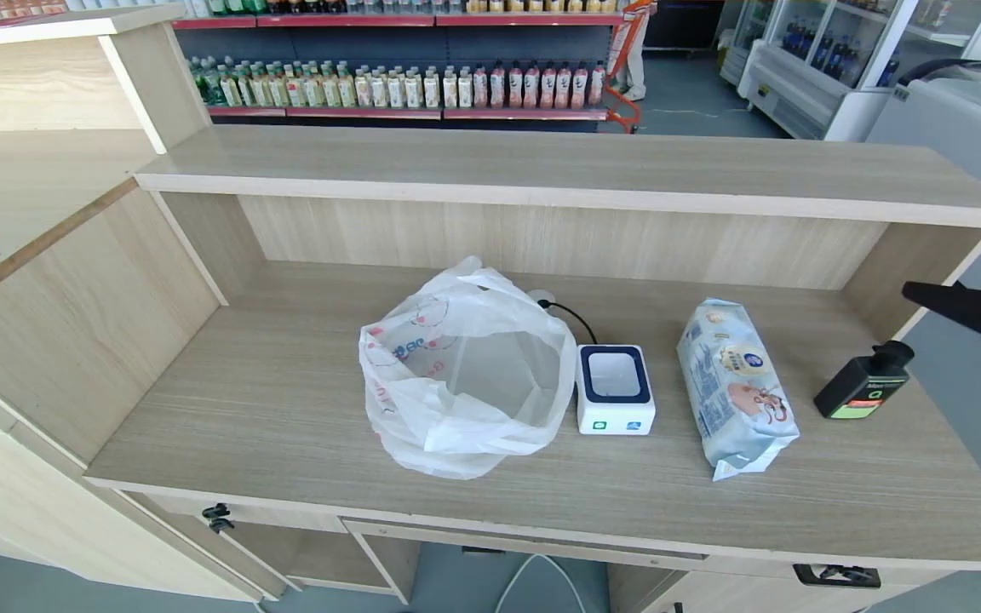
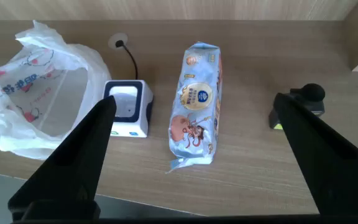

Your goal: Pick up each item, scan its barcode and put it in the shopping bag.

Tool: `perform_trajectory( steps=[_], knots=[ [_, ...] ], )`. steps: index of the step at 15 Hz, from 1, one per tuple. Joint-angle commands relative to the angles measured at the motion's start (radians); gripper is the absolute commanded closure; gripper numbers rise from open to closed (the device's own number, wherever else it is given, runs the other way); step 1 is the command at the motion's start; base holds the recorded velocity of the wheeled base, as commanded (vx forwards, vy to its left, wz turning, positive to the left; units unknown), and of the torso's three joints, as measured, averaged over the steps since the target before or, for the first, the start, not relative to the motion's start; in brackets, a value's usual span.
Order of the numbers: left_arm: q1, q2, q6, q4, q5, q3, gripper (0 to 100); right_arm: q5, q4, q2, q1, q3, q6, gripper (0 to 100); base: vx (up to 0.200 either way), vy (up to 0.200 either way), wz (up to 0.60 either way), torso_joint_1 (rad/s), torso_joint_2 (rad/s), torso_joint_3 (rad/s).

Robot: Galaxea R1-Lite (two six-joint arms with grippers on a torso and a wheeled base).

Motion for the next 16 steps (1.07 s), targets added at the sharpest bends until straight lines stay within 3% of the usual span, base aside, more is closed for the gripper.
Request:
perform_trajectory(
  steps=[1,5,11,16],
  knots=[
    [0.0,0.0,0.0,0.0,0.0,0.0,0,0.035,0.006,0.246,-0.036,-0.071,-0.001,0,0.0,0.0,0.0,0.0,0.0,0.0],
    [0.0,0.0,0.0,0.0,0.0,0.0,0,0.035,0.106,0.359,-0.039,-0.136,-0.004,0,0.0,0.0,0.0,0.0,0.0,0.0],
    [0.0,0.0,0.0,0.0,0.0,0.0,0,0.104,0.307,0.508,-0.035,-0.364,-0.009,0,0.0,0.0,0.0,0.0,0.0,0.0],
    [0.0,0.0,0.0,0.0,0.0,0.0,0,0.104,0.346,0.548,-0.003,-0.35,-0.051,0,0.0,0.0,0.0,0.0,0.0,0.0]
  ],
)
